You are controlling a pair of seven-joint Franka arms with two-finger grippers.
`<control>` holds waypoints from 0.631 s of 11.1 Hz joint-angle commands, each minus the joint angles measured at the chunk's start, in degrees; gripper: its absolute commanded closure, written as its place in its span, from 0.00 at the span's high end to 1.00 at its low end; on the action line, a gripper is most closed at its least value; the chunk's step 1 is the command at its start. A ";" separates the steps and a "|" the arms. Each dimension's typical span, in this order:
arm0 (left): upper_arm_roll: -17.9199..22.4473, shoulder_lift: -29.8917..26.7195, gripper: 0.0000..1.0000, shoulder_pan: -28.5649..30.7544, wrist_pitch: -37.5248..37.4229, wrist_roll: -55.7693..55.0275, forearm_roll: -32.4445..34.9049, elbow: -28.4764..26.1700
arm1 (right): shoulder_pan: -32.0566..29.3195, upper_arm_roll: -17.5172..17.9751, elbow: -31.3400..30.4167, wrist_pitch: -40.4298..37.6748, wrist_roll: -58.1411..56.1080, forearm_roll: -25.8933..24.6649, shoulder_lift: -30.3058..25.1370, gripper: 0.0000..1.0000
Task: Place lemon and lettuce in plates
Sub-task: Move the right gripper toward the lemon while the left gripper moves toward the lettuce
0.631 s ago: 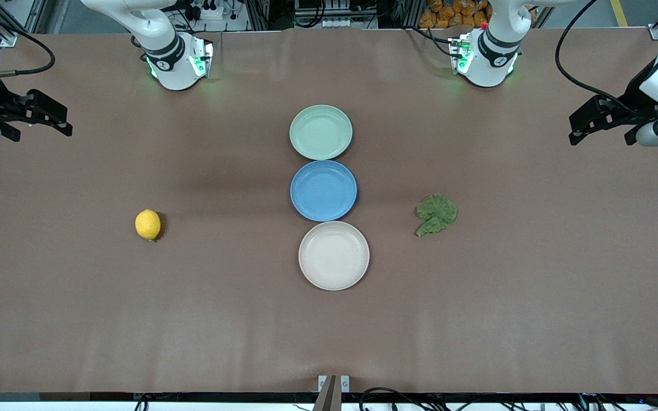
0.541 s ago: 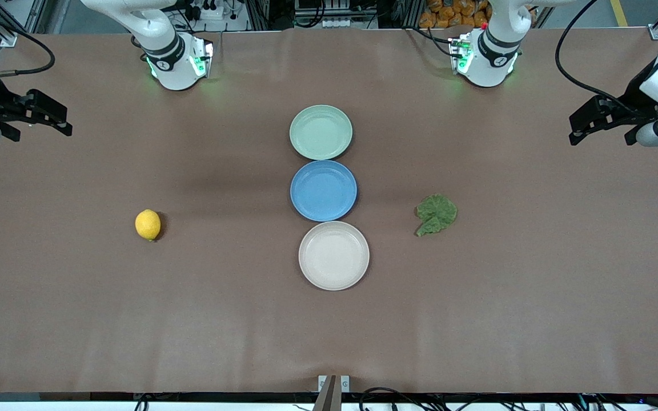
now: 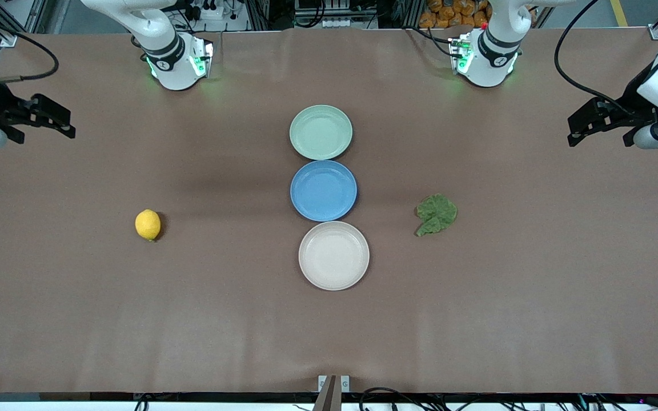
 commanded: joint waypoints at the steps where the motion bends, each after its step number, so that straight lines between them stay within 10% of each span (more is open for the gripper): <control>1: 0.37 0.60 1.00 -0.93 -1.14 1.51 -0.46 1.36 | -1.30 0.05 -15.27 13.82 -0.87 0.42 -1.38 1.00; 7: -0.59 2.97 1.00 -0.67 -0.79 1.33 -2.92 -3.02 | -2.27 0.14 -31.58 41.88 -2.37 -0.90 5.80 1.00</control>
